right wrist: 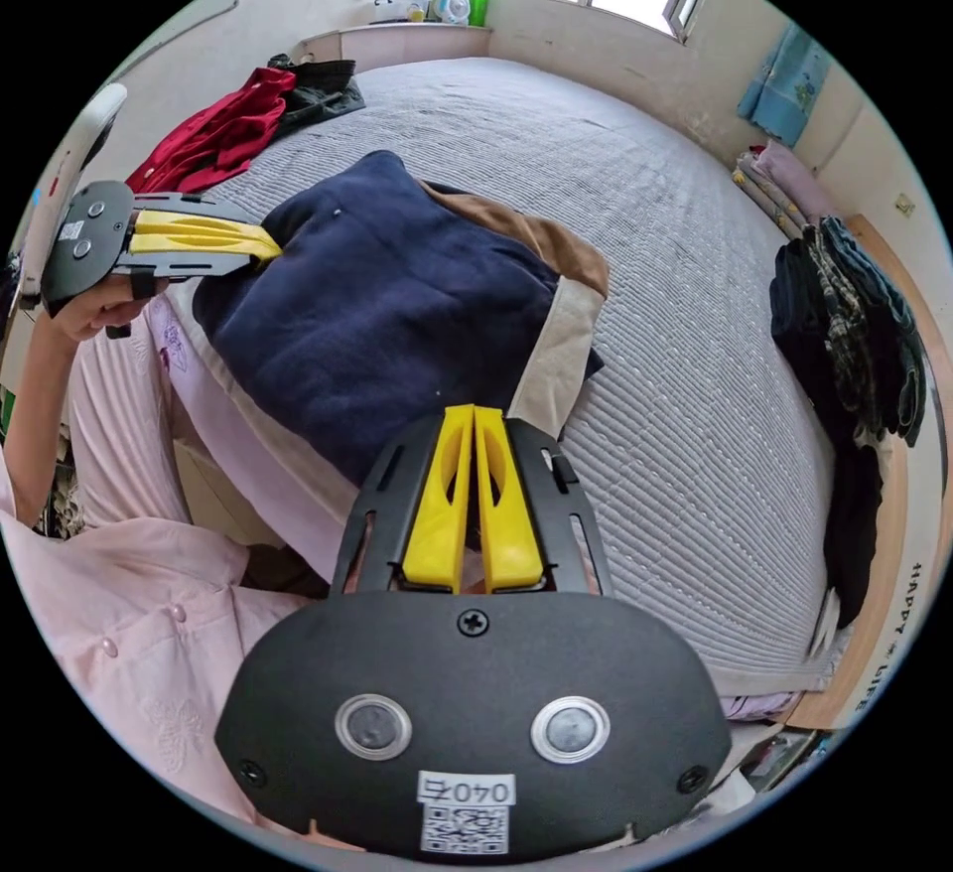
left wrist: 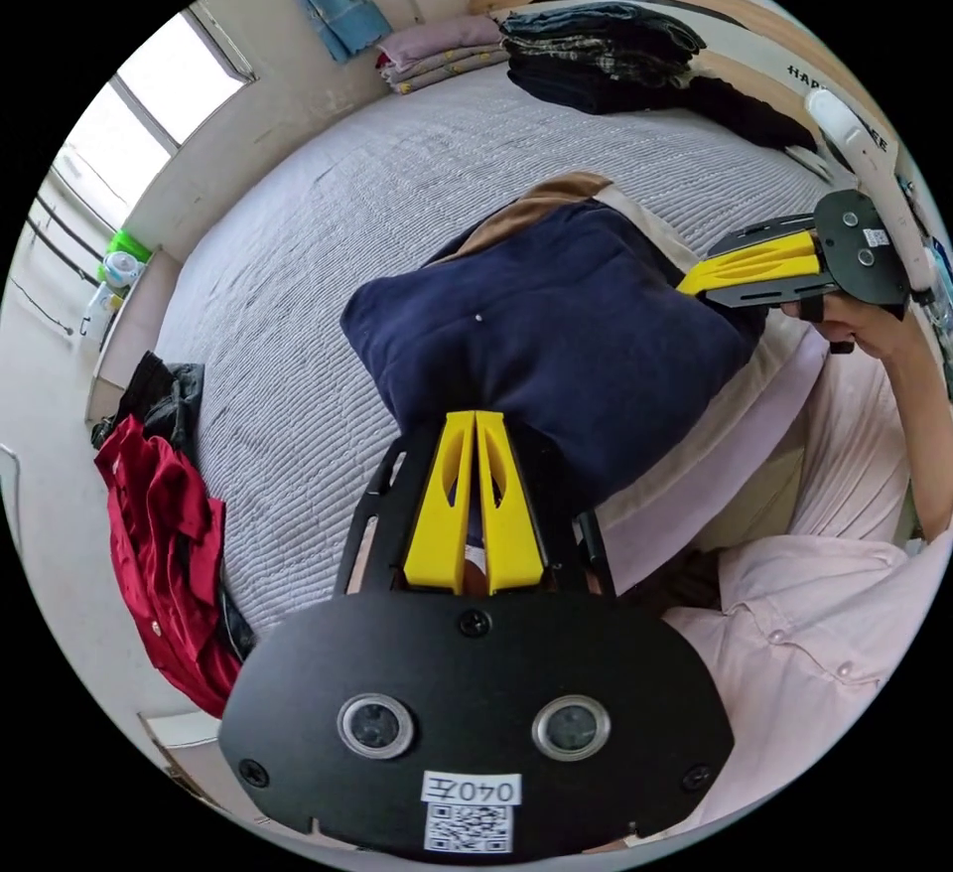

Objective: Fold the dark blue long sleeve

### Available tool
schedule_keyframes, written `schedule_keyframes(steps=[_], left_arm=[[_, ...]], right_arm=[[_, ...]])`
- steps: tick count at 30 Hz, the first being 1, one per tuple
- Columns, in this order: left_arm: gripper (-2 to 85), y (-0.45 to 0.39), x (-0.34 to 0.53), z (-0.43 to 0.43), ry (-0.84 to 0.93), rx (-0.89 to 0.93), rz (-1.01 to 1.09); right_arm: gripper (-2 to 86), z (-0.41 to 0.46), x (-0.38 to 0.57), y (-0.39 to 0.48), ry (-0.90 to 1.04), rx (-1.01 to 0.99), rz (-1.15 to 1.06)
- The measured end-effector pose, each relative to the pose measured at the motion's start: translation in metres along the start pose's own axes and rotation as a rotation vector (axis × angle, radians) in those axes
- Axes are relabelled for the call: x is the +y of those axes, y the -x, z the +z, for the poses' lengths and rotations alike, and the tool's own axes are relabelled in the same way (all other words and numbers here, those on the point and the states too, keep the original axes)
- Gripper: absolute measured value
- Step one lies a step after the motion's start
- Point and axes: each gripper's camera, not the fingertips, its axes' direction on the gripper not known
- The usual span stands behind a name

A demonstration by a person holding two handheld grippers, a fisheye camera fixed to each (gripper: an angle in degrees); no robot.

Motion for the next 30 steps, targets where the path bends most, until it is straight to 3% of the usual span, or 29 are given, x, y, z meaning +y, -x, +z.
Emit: schedule_keyframes(steps=[10,16,18,22,25,28,30], left_arm=[[-0.9,0.008,0.050,-0.034,-0.083,0.090,-0.179],[-0.9,0.020,0.064,-0.008,-0.041,0.128,-0.219],[-0.9,0.035,0.072,0.008,-0.031,0.210,-0.241],[-0.9,0.037,0.080,0.006,-0.038,0.161,-0.224],[-0.9,0.044,0.091,-0.016,-0.064,0.072,-0.238],[-0.9,0.065,0.106,-0.015,-0.096,0.142,-0.292],[-0.9,0.075,0.110,0.026,-0.018,0.179,-0.292]], right_arm=[[-1.0,-0.050,0.028,0.032,-0.198,-0.179,-0.003],[-1.0,-0.012,0.021,0.047,-0.097,-0.144,-0.040],[-1.0,0.010,0.024,0.041,-0.064,-0.182,-0.021],[-1.0,0.003,0.035,0.015,-0.086,-0.311,0.079],[-1.0,-0.027,0.056,0.000,-0.152,-0.187,0.102],[-1.0,-0.021,0.071,-0.016,-0.087,-0.060,0.138],[-0.9,-0.005,0.075,-0.022,-0.065,-0.088,0.144]])
